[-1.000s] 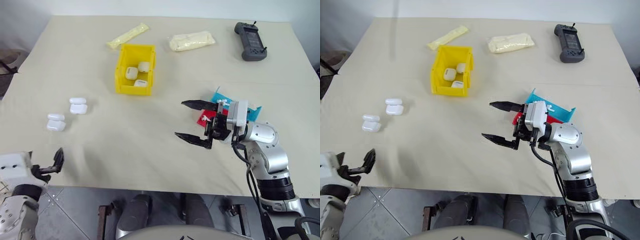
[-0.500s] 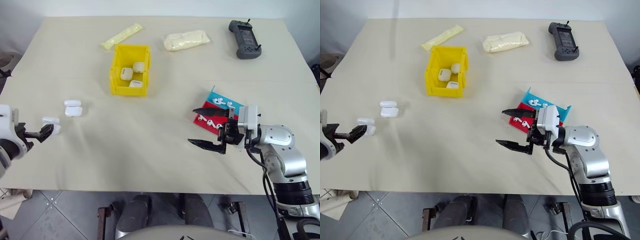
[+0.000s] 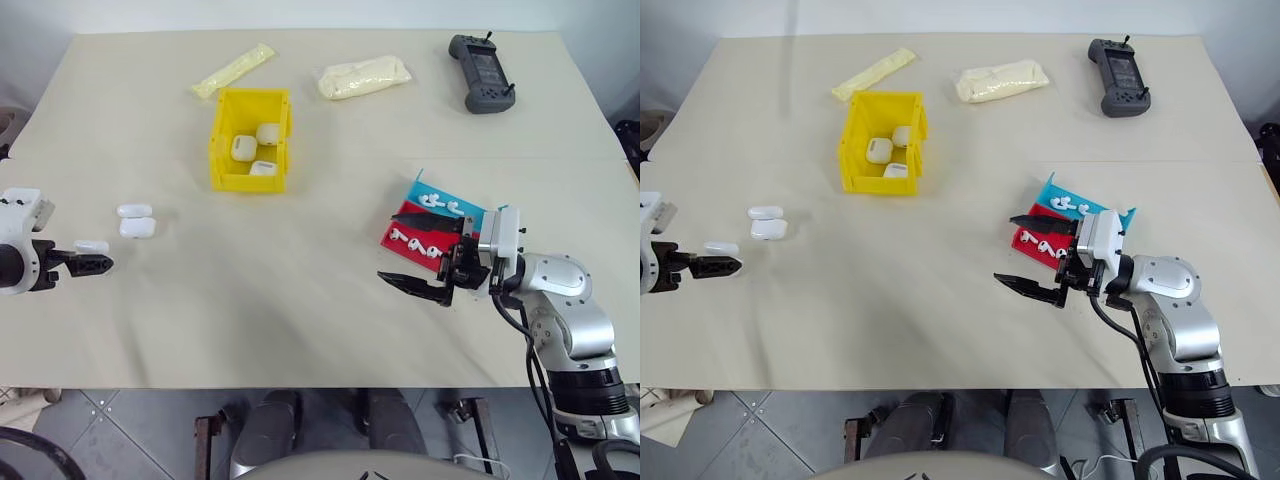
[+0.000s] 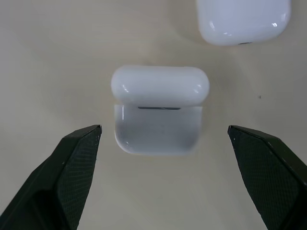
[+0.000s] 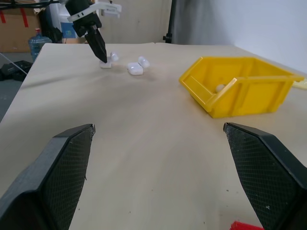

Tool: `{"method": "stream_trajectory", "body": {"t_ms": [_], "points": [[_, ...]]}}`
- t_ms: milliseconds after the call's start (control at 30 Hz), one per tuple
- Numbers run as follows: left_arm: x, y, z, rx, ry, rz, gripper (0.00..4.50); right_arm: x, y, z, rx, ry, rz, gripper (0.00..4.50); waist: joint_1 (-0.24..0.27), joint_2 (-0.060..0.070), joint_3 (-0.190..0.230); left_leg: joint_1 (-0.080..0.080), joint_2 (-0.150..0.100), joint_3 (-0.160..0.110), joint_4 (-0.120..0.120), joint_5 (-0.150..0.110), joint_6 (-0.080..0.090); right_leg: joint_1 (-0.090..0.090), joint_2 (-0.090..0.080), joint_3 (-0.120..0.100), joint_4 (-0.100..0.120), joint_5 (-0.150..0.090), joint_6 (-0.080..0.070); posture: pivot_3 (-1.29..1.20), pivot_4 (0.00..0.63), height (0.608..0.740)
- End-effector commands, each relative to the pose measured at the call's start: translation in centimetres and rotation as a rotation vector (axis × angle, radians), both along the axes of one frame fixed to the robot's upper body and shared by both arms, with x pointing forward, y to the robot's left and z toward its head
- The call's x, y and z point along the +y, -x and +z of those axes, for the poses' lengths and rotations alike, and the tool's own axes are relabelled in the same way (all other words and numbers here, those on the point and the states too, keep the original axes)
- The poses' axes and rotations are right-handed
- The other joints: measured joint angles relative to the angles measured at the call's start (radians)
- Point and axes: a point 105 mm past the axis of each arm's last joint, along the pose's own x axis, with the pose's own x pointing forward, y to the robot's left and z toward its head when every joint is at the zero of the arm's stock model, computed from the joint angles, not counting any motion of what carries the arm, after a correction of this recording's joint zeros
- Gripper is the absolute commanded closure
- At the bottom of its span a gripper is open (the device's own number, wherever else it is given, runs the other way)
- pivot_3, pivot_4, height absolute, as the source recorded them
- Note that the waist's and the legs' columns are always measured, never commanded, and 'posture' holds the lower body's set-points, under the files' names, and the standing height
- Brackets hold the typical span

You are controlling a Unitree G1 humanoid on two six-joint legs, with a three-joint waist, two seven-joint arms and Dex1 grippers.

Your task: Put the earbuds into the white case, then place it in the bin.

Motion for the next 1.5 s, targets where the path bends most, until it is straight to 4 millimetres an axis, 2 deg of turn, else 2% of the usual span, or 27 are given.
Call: {"method": "stream_trajectory", "body": {"t_ms": [33, 200, 367, 467, 600, 733, 833, 867, 933, 1000, 1100, 1200, 1300, 1400, 1500], "points": [[0.6, -0.5, -0.2, 0.016, -0.041, -0.004, 0.01, 0.3, 0.6, 0.9, -0.036, -0.010, 0.011, 0.00, 0.001, 0.000, 0.000, 0.000, 0.000, 0.000, 0.000, 0.000, 0.000, 0.000, 0.000, 0.000, 0.000, 0.000, 0.000, 0.00, 0.150, 0.740], [-0.4, -1.3, -0.8, 0.027, 0.036, -0.011, 0.01, 0.4, 0.8, 1.0, -0.039, -0.015, 0.006, 0.00, 0.001, 0.000, 0.000, -0.001, 0.000, 0.000, 0.001, 0.000, 0.000, 0.000, 0.000, 0.000, 0.001, 0.000, 0.000, 0.00, 0.150, 0.740], [-0.3, -0.4, -1.7, 0.096, -0.006, -0.028, 0.01, 0.4, 0.9, 1.3, -0.045, -0.024, -0.006, 0.00, -0.001, 0.000, 0.000, -0.001, 0.000, 0.000, 0.003, 0.000, 0.000, 0.000, 0.000, 0.000, 0.002, 0.000, 0.000, 0.00, 0.150, 0.740], [0.4, -0.3, -2.0, 0.100, -0.013, 0.000, 0.54, 0.5, 0.9, 1.0, -0.039, -0.026, -0.013, 0.00, -0.001, 0.000, 0.000, 0.000, 0.000, 0.000, 0.003, 0.000, 0.000, 0.000, 0.000, 0.001, 0.002, 0.000, 0.000, 0.00, 0.150, 0.740], [0.6, -0.2, -2.1, 0.101, -0.009, 0.015, 1.68, 0.5, 0.9, 1.0, -0.034, -0.032, -0.019, 0.00, 0.000, 0.000, 0.000, 0.000, 0.000, 0.000, 0.003, 0.000, 0.000, 0.000, 0.000, 0.001, 0.002, 0.000, 0.000, 0.00, 0.150, 0.740], [0.2, -0.5, -1.1, 0.017, 0.034, -0.005, 1.72, 0.5, 0.7, 1.0, -0.035, -0.031, -0.021, 0.00, -0.003, 0.000, 0.000, 0.000, 0.000, 0.000, 0.003, 0.000, 0.000, 0.000, 0.000, 0.001, 0.002, 0.000, 0.000, 0.00, 0.150, 0.740], [-1.9, -1.2, 1.6, -0.217, 0.177, -0.110, 1.72, 0.4, 0.6, 0.9, -0.032, -0.027, -0.023, 0.00, -0.001, 0.000, 0.000, 0.000, 0.000, 0.000, 0.003, 0.000, 0.000, -0.001, 0.000, 0.002, 0.003, 0.000, 0.000, 0.00, 0.150, 0.740], [-3.1, -1.0, 2.9, -0.332, 0.215, -0.210, 1.72, 0.3, 0.5, 0.8, -0.031, -0.023, -0.023, 0.00, 0.000, 0.000, 0.000, -0.001, 0.000, 0.000, 0.004, 0.000, 0.000, -0.002, 0.000, 0.001, 0.003, 0.000, 0.000, 0.00, 0.150, 0.740], [-4.1, 0.4, 4.3, -0.491, 0.190, -0.337, 1.72, 0.0, 0.4, 0.8, -0.026, -0.017, -0.026, 0.00, -0.003, 0.000, 0.000, -0.002, 0.000, 0.000, 0.006, 0.000, 0.000, -0.001, 0.000, 0.001, 0.002, 0.000, 0.000, 0.00, 0.150, 0.740], [-5.5, 2.2, 4.5, -0.563, 0.231, -0.421, 1.72, -0.3, 0.2, 0.8, -0.021, -0.010, -0.030, 0.00, -0.004, 0.000, 0.000, -0.002, 0.000, 0.000, 0.007, -0.001, 0.000, -0.001, -0.001, 0.001, 0.001, 0.000, 0.000, 0.00, 0.150, 0.740], [-8.5, 4.0, 5.6, -0.765, 0.285, -0.579, 1.72, -0.8, -0.2, 0.6, -0.022, 0.027, -0.032, 0.00, 0.002, 0.000, 0.000, -0.001, 0.001, 0.001, 0.007, -0.001, 0.000, 0.000, -0.001, 0.001, 0.000, 0.000, 0.000, 0.00, 0.150, 0.740], [-13.3, 4.0, 4.4, -0.863, 0.240, -0.740, 1.72, -3.2, -1.3, 0.2, -0.096, 0.171, -0.113, 0.00, 0.019, 0.000, 0.000, -0.001, 0.000, -0.003, 0.012, -0.001, 0.000, 0.005, -0.002, 0.001, -0.004, 0.000, 0.000, 0.00, 0.150, 0.740], [-17.8, 2.9, 3.6, -1.005, 0.294, -0.793, 1.72, -7.1, -2.6, 1.3, -0.143, 0.200, -0.284, 0.00, 0.042, 0.000, 0.000, 0.000, -0.003, -0.003, 0.013, -0.001, 0.002, 0.009, -0.003, 0.001, -0.006, 0.001, 0.002, 0.00, 0.150, 0.740], [-21.6, 2.4, 2.3, -1.061, 0.343, -0.897, 1.72, -8.9, -1.6, 2.1, -0.152, 0.175, -0.353, 0.00, 0.047, -0.001, -0.001, 0.000, -0.003, -0.001, 0.014, -0.001, 0.002, 0.008, -0.003, 0.001, -0.006, 0.002, 0.003, 0.00, 0.150, 0.740], [-24.7, 1.5, 1.8, -1.112, 0.387, -0.994, 1.72, -9.6, 0.1, 1.4, -0.128, 0.191, -0.378, 0.00, 0.048, 0.000, -0.001, 0.000, 0.000, 0.000, 0.013, -0.002, 0.001, 0.007, 0.000, 0.000, -0.005, 0.002, 0.003, 0.00, 0.150, 0.740]]}}
